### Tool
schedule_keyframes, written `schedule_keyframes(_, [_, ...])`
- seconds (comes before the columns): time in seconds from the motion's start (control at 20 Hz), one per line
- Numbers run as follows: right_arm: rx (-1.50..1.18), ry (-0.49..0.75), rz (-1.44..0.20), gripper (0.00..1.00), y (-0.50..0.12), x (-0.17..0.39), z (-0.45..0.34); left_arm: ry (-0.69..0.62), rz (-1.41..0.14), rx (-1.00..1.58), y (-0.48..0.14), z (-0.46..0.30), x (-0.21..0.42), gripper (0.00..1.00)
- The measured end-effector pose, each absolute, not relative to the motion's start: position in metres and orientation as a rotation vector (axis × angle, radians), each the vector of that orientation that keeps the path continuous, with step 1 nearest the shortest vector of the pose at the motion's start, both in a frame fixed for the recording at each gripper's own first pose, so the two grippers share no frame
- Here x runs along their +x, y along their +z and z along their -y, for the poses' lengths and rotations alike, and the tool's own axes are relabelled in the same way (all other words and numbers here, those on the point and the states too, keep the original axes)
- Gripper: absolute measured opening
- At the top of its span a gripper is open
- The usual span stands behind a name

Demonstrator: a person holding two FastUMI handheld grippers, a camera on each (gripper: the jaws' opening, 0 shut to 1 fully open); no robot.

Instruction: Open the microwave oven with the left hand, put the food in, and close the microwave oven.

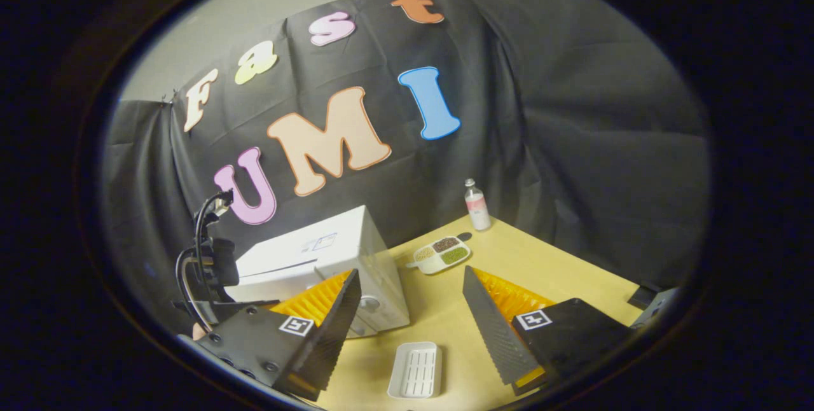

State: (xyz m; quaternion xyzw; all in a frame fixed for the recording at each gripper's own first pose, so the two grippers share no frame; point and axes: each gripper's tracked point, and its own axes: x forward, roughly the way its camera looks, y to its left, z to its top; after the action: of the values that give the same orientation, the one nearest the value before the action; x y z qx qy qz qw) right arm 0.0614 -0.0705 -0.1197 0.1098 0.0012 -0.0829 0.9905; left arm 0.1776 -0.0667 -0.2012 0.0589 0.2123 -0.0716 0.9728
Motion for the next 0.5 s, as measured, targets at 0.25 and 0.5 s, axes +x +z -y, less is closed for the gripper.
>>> schedule_keyframes(0.25, [0.209,-0.147,-0.027,0.89,-0.125,0.063,0.065,-0.143,-0.5,0.059,-0.224,0.071,0.18,0.0])
schedule_keyframes(0.5, [0.197,-0.154,-0.02,0.89,-0.123,0.057,0.069,-0.124,-0.489,0.028,-0.222,0.064,0.187,0.0])
